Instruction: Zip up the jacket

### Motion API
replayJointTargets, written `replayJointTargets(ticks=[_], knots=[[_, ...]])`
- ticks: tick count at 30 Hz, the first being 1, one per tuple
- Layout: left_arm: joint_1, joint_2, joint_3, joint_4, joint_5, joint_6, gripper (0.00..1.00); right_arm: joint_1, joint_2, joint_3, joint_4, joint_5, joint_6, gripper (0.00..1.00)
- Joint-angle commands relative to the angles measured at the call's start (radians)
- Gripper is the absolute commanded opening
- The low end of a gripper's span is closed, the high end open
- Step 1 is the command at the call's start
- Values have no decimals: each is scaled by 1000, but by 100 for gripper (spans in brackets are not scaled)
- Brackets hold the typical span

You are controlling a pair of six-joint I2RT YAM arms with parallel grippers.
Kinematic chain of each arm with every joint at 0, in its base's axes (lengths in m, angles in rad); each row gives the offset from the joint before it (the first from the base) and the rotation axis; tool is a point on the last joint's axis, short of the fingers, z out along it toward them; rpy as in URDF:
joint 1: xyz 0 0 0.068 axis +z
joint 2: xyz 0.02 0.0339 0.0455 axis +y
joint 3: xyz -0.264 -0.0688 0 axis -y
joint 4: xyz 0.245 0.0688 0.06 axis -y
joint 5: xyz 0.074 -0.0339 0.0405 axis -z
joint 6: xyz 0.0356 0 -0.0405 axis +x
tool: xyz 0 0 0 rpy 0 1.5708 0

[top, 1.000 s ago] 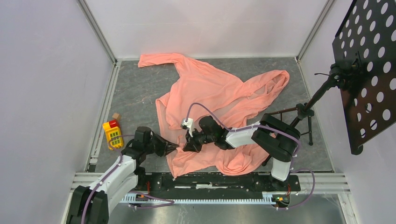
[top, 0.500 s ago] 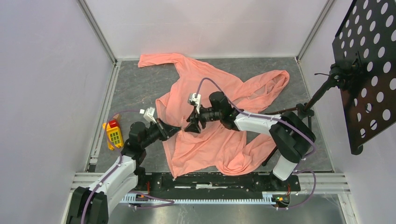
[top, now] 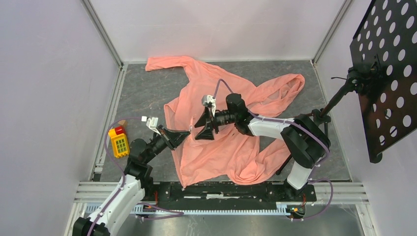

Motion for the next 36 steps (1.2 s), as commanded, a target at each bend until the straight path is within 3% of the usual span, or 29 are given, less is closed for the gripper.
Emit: replayJointTargets(ticks=[1,7,15,17,19,20,21,24,27,30,36], knots=[[-9,-14,-14,78,8,37,2,6,21,27,98,-106,-7,74],[-14,3,-16,122,18,38,2,10,51,11,251,-139,99,67],[-21,1,-17,155,39,23,2,35,90,16,417,-154,226,44],[-21,-11,-17,155,39,22,2,36,92,14,421,-153,228,31],[-21,-22,-20,154,37,20,2,37,82,4,433,-138,231,6],[-21,-28,-20,152,35,17,2,36,73,-4,440,-130,230,1],[-21,-35,-19,139,26,8,5,36,64,-16,456,-124,235,0],[-21,-54,-16,73,1,-21,30,37,25,-50,479,-96,219,1],[-21,-74,-43,94,-19,-71,43,37,9,-62,484,-97,214,0],[-21,-89,-69,139,-33,-99,48,37,1,-64,485,-97,213,0],[-20,-70,-69,145,-18,-94,46,39,7,-58,490,-98,224,0]])
